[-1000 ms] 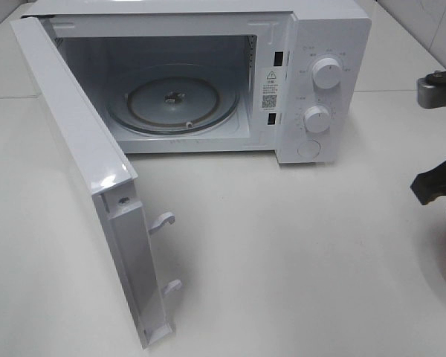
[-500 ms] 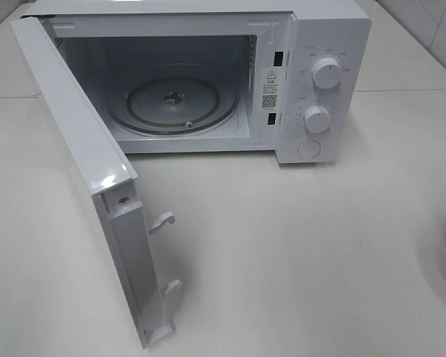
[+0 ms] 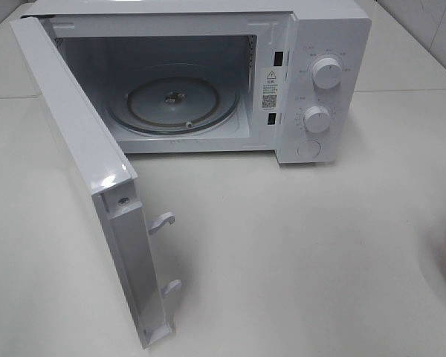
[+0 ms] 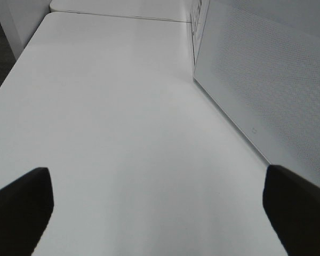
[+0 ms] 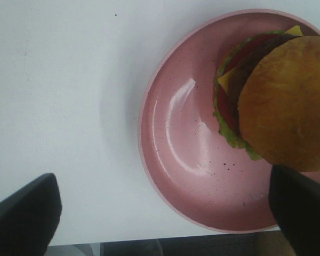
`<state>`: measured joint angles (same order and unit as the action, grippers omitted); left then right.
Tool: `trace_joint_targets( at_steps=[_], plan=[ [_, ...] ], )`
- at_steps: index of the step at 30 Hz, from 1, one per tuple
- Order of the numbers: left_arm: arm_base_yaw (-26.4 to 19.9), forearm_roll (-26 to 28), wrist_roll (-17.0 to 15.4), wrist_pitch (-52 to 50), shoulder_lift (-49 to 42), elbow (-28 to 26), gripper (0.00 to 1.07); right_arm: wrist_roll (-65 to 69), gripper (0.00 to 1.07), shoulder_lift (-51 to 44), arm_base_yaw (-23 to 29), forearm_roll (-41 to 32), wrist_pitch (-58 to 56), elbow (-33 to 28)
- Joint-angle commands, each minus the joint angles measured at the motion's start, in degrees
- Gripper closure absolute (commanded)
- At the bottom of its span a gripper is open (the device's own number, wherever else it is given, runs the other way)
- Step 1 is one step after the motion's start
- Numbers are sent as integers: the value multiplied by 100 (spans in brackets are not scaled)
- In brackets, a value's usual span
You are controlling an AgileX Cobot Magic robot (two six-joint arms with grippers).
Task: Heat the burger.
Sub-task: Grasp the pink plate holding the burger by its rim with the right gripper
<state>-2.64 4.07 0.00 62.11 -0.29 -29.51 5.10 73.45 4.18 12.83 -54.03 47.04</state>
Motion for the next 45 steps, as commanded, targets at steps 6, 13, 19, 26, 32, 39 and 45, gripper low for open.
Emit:
trace_joint_targets(
  at_steps=[6,13,19,26,32,39,45],
  plan=[
    [6,17,-74,-97,-74,6,7,-74,13,29,-29,92,413,-269],
    [6,17,-74,-97,-74,6,7,29,15,29,-29,120,997,-659],
    [6,17,-74,-97,-74,6,7,206,16,40,-34,281,1358,-911],
    [6,17,-74,-97,-74,6,7,275,18,338,-34,286,1490,-991],
    [6,17,-74,-97,-74,6,7,372,19,1037,-34,286,1811,-991],
    [6,17,-74,-97,-74,6,7,470,20,1616,-34,298,2183,-991],
    [6,17,-74,-97,-74,6,7,510,21,1977,-34,304,2343,-991]
  ],
)
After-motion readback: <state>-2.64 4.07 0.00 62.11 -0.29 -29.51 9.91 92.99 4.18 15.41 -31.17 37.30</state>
